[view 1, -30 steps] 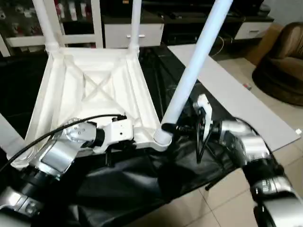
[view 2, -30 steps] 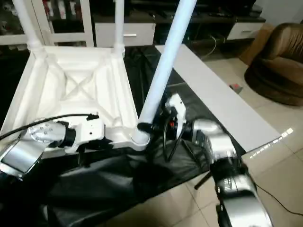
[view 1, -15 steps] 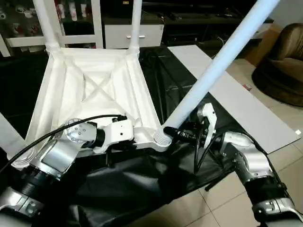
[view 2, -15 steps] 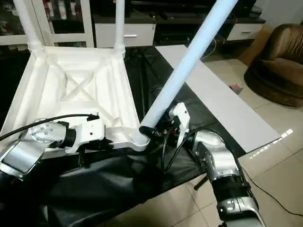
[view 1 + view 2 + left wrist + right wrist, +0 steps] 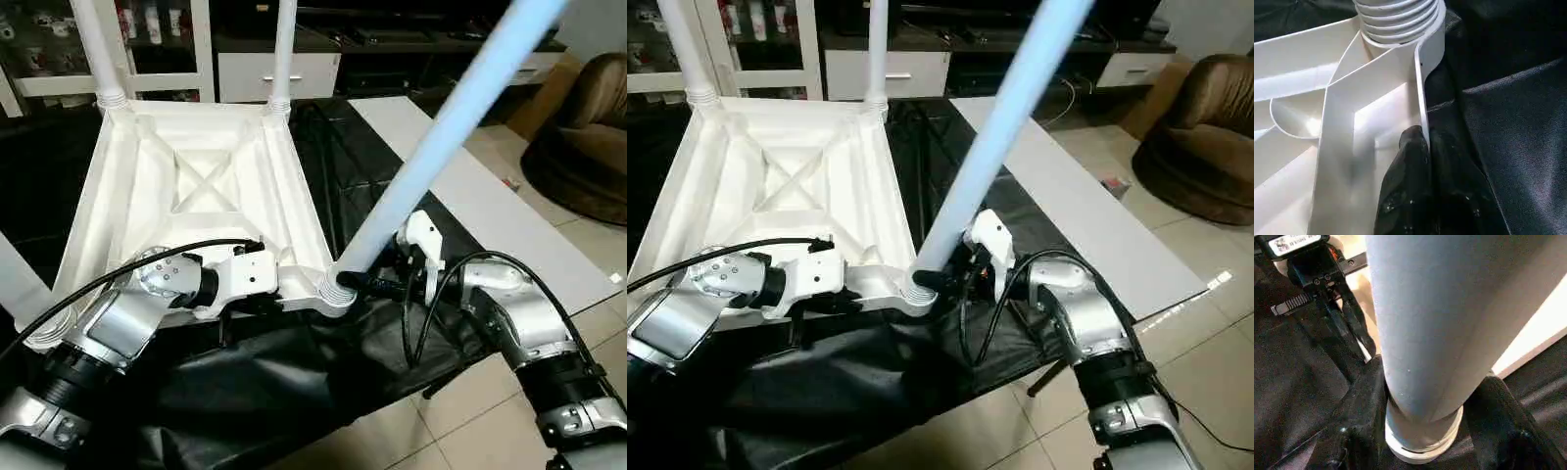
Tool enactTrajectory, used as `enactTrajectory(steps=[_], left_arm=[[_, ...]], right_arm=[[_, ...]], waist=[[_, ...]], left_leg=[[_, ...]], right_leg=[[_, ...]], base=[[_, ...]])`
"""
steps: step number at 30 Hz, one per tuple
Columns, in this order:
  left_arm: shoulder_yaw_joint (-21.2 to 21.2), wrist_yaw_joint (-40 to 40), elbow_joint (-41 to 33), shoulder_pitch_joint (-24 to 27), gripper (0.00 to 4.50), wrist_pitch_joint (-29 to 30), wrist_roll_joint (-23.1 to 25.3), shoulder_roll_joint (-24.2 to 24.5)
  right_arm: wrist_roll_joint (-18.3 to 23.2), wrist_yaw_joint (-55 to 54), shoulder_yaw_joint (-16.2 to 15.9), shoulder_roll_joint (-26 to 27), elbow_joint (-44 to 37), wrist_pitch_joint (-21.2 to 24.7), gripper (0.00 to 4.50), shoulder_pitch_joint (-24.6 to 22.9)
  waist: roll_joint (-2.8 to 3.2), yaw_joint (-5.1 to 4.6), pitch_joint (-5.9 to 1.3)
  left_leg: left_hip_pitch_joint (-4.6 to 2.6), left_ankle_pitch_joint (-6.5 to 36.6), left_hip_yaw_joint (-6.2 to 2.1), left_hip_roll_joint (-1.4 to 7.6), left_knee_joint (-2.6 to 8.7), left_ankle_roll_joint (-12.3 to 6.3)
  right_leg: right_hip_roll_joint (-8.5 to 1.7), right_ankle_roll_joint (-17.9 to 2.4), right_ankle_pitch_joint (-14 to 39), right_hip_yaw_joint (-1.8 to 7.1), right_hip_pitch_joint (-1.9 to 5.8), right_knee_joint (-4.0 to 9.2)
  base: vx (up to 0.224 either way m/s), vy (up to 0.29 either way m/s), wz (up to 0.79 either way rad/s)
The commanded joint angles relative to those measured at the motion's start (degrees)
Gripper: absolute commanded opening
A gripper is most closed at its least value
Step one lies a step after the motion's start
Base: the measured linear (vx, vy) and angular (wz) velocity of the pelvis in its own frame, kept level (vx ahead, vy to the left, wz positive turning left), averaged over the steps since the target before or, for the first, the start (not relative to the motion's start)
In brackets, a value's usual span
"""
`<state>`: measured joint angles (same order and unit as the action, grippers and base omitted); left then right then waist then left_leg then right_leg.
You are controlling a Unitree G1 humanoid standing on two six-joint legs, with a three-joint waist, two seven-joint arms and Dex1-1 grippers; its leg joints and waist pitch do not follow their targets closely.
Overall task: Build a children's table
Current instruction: Insert table leg to table base
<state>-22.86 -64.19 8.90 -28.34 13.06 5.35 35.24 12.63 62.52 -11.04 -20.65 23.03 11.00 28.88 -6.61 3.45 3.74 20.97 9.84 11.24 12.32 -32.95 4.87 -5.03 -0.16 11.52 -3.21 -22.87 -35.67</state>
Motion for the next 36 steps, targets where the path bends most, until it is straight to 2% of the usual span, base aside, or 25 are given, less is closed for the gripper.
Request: enactTrajectory(steps=[1,5,7,8,10,12,13,15,16,19,21,29,32,33,34,35,36], left_arm=[[-1.1,-1.2,-1.3,-0.1,0.0,-1.2,0.5,0.1],[-1.2,-1.4,-1.2,-0.2,0.0,-1.4,0.6,0.2],[-1.3,-1.5,-1.2,-0.3,0.0,-1.3,0.6,0.2],[-1.3,-1.5,-1.2,-0.3,0.0,-1.3,0.6,0.2],[-1.4,-1.6,-1.4,-0.3,0.0,-1.3,0.6,0.1],[-1.5,-1.6,-1.5,-0.3,0.0,-1.3,0.6,0.1],[-1.5,-1.5,-1.5,-0.3,0.0,-1.3,0.7,0.1],[-1.4,-1.5,-1.5,-0.3,0.0,-1.3,0.7,0.1],[-1.4,-1.5,-1.6,-0.2,0.0,-1.2,0.6,0.2],[-1.2,-1.5,-1.7,-0.1,0.0,-1.2,0.7,0.2],[-1.2,-1.4,-1.6,0.0,0.0,-1.4,0.8,0.3],[-1.3,-1.5,-0.5,-0.2,0.0,-1.6,1.5,0.3],[-1.3,-1.3,-0.3,0.1,0.0,-0.8,1.8,0.6],[-0.7,1.8,-0.2,1.6,0.0,1.9,2.2,-0.9],[-0.5,3.0,-0.2,2.0,0.0,2.6,2.4,-1.4],[-0.2,4.6,-0.3,2.4,0.0,3.7,2.7,-2.3],[0.6,8.8,-0.7,3.2,0.0,6.6,3.5,-4.6]], right_arm=[[-6.8,-1.6,-4.4,-0.9,8.2,4.4,1.85,-2.3],[-7.4,-4.0,-4.4,0.6,12.3,4.8,1.85,0.0],[-8.7,-6.7,-4.8,1.5,15.9,3.7,1.85,1.6],[-8.7,-6.7,-4.8,1.6,16.0,3.7,1.85,1.6],[-9.4,-9.0,-4.8,3.3,19.4,2.7,1.85,3.3],[-9.5,-9.3,-5.1,3.8,20.2,2.3,1.85,3.7],[-9.3,-9.0,-5.2,4.2,20.6,2.1,1.85,4.0],[-9.0,-8.7,-5.0,4.6,20.8,2.1,1.85,4.1],[-8.8,-8.5,-4.9,4.8,21.0,2.2,1.85,4.2],[-8.9,-8.2,-5.1,4.7,21.4,1.9,1.85,4.2],[-9.0,-8.2,-5.3,4.7,22.3,1.0,1.85,4.1],[-9.3,-10.2,-4.8,5.0,23.6,-0.4,1.85,3.5],[-9.3,-13.5,-3.6,5.7,24.9,-1.3,1.85,4.2],[-8.7,-19.4,-1.1,7.2,27.7,-2.7,1.85,6.0],[-8.6,-20.8,-0.5,7.6,28.3,-3.0,1.85,6.5],[-8.4,-22.2,0.0,8.0,29.0,-3.3,1.85,7.0],[-8.2,-24.8,1.0,8.6,30.2,-4.0,1.85,8.0]], waist=[[1.85,-0.3,-2.8],[1.8,-0.58,-2.62],[2.13,-0.81,-2.51],[2.1,-0.86,-2.48],[2.07,-1.24,-2.18],[1.94,-1.75,-2.18],[2.08,-1.91,-2.15],[2.37,-2.05,-2.13],[2.35,-2.16,-2.15],[2.28,-2.05,-2.19],[2.37,-2.03,-2.16],[2.47,-2.1,-1.96],[2.48,-2.27,-1.82],[3.07,-2.44,-1.74],[2.75,-2.98,-1.68],[2.71,-3.09,-1.82],[3.02,-3.55,-1.62]], left_leg=[[-1.11,15.7,-0.65,1.39,4.23,2.05],[-1.06,18.5,-0.78,1.35,4.35,2.46],[-1.22,20.8,-1.05,1.43,4.49,3.24],[-1.21,21.5,-1.14,1.44,4.52,3.47],[-1.58,26.2,-1.49,1.36,4.63,4.1],[-1.42,28.5,-2.03,1.34,4.78,4.44],[-1.43,29.3,-2.26,1.36,4.85,4.53],[-1.56,30.5,-2.63,1.45,5.08,4.77],[-1.36,31.2,-2.89,1.41,5.22,4.93],[-1.78,31.6,-2.84,1.32,5.14,4.52],[-1.82,31.4,-2.68,1.31,5.13,4.23],[-2.05,33.4,-2.79,1.23,5.15,4.11],[-2.01,35.1,-2.98,1.16,5.21,4.21],[-1.95,36.1,-3.19,1.13,5.3,4.61],[-1.65,37.0,-3.53,1.01,5.39,4.97],[-1.79,37.2,-3.59,1.03,5.33,5.04],[-2.06,38.7,-3.72,1.01,5.25,5.06]], right_leg=[[-2.39,-10.7,10.4,2.47,1.51,4.28],[-2.55,-10.2,14.9,2.5,1.31,4.71],[-2.67,-9.5,18.5,2.49,1.04,5.05],[-2.68,-9.2,19.4,2.45,1.07,5.09],[-2.77,-8.1,25.1,2.35,0.54,5.7],[-2.99,-6.7,29.4,2.12,0.76,6.1],[-3.08,-6.3,30.6,2.01,0.66,6.3],[-3.03,-6.5,29.7,1.7,0.71,6.42],[-2.97,-6.7,28.7,1.56,0.91,6.36],[-2.9,-7.4,27.0,1.81,0.48,6.38],[-2.85,-8.1,25.7,1.95,0.39,6.31],[-2.81,-7.4,28.1,1.9,0.08,6.66],[-2.86,-6.7,30.1,1.76,-0.07,6.9],[-2.91,-6.4,31.1,1.67,-0.09,6.92],[-2.82,-5.8,32.8,1.16,0.12,7.05],[-2.94,-5.5,33.6,1.09,0.14,7.2],[-2.85,-5.2,34.6,0.79,-0.21,7.46]], base=[[0.0,0.0,0.0],[0.0,0.0,0.0],[0.0,0.0,0.0],[0.0,0.0,0.0],[0.0,0.0,0.0],[0.0,0.0,0.0],[0.0,0.0,0.0],[0.0,0.0,0.0],[0.0,0.0,0.0],[0.0,0.0,0.0],[0.0,0.0,0.0],[0.0,0.0,0.0],[0.0,0.0,0.0],[0.0,0.0,0.0],[0.0,0.0,0.0],[0.0,0.0,0.0],[0.0,0.0,0.0]])
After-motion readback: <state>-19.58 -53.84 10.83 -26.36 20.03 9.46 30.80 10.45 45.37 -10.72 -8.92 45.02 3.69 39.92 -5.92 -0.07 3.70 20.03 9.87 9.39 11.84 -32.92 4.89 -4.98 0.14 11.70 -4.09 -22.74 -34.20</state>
